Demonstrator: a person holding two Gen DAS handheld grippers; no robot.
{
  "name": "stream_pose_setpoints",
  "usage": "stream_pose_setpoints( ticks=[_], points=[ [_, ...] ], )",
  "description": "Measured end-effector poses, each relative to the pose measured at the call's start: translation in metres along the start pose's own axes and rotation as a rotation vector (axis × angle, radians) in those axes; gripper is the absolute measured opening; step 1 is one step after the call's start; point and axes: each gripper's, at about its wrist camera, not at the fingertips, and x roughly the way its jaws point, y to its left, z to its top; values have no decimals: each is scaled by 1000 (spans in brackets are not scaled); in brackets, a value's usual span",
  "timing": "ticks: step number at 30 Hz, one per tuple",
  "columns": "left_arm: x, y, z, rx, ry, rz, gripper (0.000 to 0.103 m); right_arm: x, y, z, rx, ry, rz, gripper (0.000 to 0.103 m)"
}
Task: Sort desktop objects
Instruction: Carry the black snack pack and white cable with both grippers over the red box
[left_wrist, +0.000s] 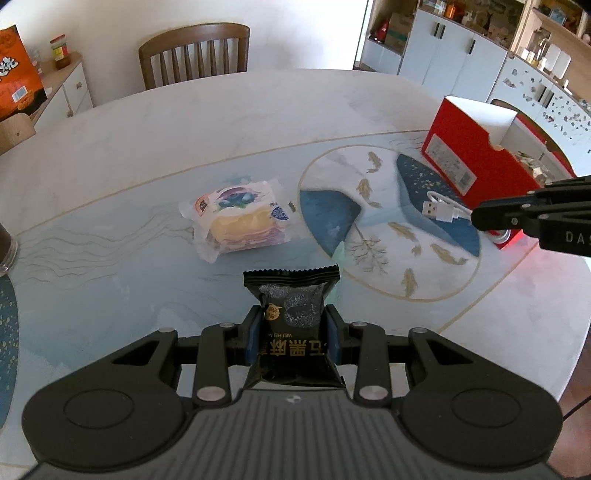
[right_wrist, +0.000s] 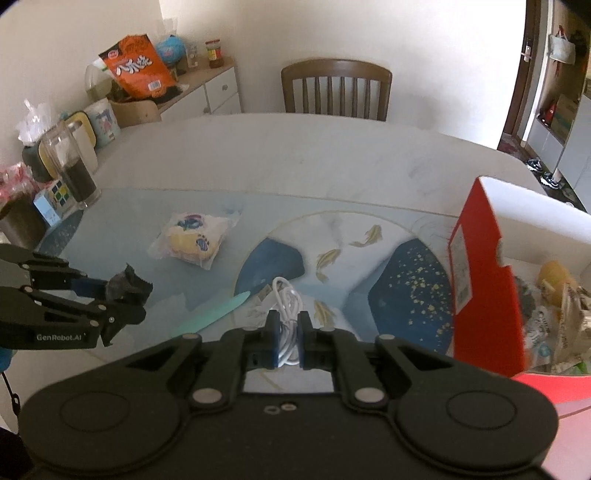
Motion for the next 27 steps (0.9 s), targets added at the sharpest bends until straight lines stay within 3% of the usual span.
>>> stream_pose_setpoints(
  ticks=[27],
  points=[
    [-41, -52, 31, 53, -86, -47, 33, -73, -49, 9, 31, -125, -61, 8]
  ],
)
